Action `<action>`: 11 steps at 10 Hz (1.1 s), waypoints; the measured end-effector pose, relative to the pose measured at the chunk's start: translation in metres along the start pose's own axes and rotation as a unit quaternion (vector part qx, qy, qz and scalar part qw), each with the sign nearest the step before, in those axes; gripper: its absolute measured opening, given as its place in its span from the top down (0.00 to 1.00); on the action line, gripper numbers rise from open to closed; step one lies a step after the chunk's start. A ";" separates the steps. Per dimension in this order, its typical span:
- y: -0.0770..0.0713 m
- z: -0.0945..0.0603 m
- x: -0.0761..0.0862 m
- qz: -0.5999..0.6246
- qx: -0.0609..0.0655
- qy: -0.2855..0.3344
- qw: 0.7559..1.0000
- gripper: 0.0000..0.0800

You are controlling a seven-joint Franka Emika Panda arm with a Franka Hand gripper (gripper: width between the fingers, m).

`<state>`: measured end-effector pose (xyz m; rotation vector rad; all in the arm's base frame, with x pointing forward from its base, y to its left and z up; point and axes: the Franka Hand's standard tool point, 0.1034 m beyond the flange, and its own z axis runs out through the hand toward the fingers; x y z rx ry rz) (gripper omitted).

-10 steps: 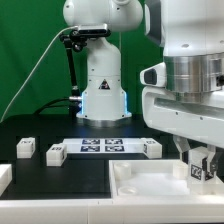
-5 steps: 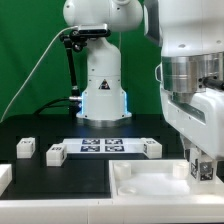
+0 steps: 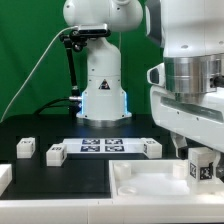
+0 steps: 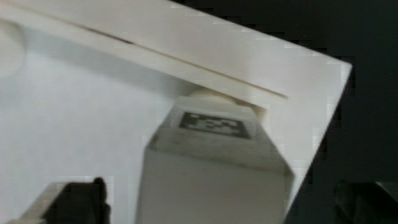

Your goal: Assemble one leg

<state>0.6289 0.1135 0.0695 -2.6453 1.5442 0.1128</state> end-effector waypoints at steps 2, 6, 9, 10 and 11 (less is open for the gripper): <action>-0.001 0.002 -0.003 -0.119 0.000 0.006 0.993 0.19; -0.004 0.001 -0.008 -0.338 -0.023 0.028 0.940 0.19; -0.002 0.001 -0.004 -0.478 -0.036 0.024 0.877 0.19; -0.001 0.001 -0.003 -0.509 -0.037 0.023 0.860 0.19; -0.001 0.001 -0.003 -0.518 -0.037 0.022 0.854 0.22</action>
Offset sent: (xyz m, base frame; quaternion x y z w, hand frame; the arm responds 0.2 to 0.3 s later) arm 0.0042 0.0046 0.0042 -0.0158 0.0153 -0.2334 0.9721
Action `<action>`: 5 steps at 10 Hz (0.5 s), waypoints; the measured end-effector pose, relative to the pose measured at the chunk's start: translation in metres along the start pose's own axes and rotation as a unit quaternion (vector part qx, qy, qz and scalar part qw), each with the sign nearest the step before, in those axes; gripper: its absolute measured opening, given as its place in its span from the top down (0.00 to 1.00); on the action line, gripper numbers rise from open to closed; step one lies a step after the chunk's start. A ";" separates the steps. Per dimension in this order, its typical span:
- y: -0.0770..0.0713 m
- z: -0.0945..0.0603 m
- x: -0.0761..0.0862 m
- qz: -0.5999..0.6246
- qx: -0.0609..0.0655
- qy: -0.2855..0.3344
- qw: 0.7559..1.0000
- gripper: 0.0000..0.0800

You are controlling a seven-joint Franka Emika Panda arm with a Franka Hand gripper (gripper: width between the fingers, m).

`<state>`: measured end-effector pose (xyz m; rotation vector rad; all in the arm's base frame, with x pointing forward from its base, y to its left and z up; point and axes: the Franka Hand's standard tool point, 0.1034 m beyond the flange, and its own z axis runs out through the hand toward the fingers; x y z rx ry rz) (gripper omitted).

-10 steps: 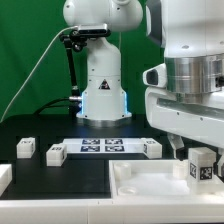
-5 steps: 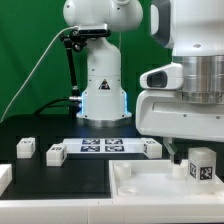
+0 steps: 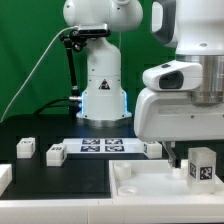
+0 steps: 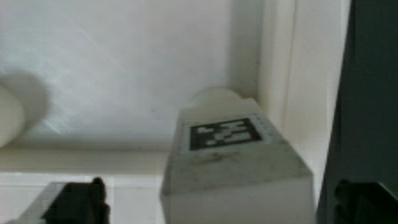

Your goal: Assemble one leg

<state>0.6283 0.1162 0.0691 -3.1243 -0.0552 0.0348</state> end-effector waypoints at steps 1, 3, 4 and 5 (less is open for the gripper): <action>0.000 0.000 0.000 0.003 0.000 0.000 1.000 0.22; 0.000 0.000 0.000 0.019 0.000 0.000 1.000 0.43; 0.000 0.000 0.000 0.020 0.000 0.000 1.000 0.64; 0.000 0.001 0.000 0.028 0.000 0.000 1.000 0.64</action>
Offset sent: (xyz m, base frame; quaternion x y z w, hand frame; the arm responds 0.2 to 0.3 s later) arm 0.0000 0.0000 0.0000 0.0000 0.0000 0.0000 1.0000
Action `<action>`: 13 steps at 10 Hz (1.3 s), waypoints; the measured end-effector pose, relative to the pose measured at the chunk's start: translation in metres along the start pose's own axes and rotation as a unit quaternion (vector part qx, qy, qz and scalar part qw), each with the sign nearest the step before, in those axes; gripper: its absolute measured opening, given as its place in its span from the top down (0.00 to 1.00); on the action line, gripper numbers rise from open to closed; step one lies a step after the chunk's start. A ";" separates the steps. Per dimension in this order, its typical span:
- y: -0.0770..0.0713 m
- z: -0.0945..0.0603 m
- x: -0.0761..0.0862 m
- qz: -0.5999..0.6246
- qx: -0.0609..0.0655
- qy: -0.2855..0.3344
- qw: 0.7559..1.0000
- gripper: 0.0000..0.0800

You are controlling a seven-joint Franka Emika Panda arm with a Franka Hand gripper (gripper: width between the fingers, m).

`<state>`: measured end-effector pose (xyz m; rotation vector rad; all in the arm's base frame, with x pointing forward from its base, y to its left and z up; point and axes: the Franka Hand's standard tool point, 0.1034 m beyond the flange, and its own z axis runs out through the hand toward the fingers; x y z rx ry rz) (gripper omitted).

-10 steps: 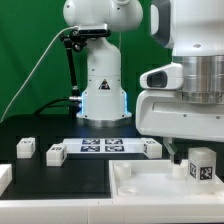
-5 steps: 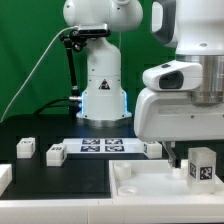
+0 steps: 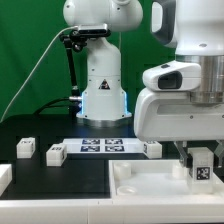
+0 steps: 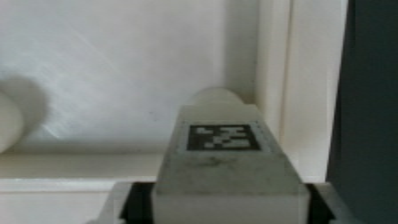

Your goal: Assemble one leg

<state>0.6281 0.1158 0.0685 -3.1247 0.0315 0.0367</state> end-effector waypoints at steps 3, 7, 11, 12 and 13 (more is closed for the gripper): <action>0.000 0.000 0.000 0.174 0.004 0.000 0.985 0.64; 0.001 0.000 0.000 0.378 0.016 -0.006 0.926 0.64; 0.000 0.001 -0.001 0.588 0.028 -0.013 0.808 0.64; 0.000 0.001 -0.001 0.633 0.030 -0.017 0.773 0.64; 0.001 0.001 -0.001 0.662 0.033 -0.022 0.748 0.64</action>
Offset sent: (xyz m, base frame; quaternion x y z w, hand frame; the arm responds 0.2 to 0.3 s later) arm -0.0006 -0.0106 -0.0019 0.0128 0.0030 0.3281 0.9446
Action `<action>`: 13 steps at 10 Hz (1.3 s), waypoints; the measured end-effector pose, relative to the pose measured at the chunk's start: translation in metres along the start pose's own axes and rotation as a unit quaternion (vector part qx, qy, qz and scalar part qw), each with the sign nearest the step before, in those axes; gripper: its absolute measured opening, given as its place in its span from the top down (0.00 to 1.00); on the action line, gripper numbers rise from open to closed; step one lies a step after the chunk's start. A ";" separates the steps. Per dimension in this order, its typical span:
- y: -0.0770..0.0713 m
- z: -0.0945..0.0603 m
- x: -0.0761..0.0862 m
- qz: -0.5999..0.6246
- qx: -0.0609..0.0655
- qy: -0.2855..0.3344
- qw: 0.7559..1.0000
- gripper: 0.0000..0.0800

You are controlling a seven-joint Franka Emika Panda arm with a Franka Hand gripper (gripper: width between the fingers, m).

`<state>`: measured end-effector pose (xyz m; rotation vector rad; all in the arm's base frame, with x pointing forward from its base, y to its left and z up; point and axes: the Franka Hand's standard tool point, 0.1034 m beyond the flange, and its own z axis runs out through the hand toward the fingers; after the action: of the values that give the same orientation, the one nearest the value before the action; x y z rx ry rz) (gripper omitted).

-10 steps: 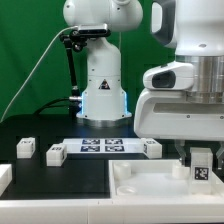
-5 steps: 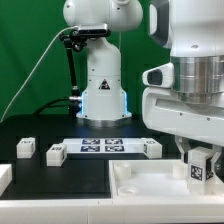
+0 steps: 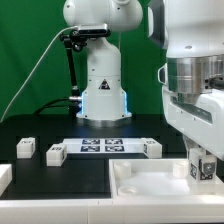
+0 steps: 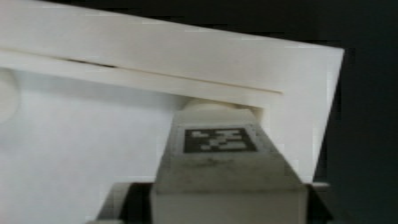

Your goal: Assemble one leg

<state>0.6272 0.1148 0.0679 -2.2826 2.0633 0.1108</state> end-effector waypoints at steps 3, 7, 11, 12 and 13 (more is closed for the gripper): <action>0.000 0.000 -0.002 0.091 0.001 -0.012 0.996 0.62; 0.001 0.002 -0.002 0.064 0.000 -0.012 0.998 0.23; 0.000 0.002 -0.007 -0.147 -0.001 -0.010 0.989 0.19; 0.000 0.001 -0.006 -0.197 -0.001 -0.008 0.980 0.19; -0.001 0.001 -0.006 -0.239 0.000 -0.007 0.971 0.19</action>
Offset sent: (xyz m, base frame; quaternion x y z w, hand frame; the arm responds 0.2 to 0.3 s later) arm 0.0000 0.0000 0.0000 0.0000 0.0000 0.0000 1.0000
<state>0.6274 0.1208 0.0679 -2.6880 1.4472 0.1012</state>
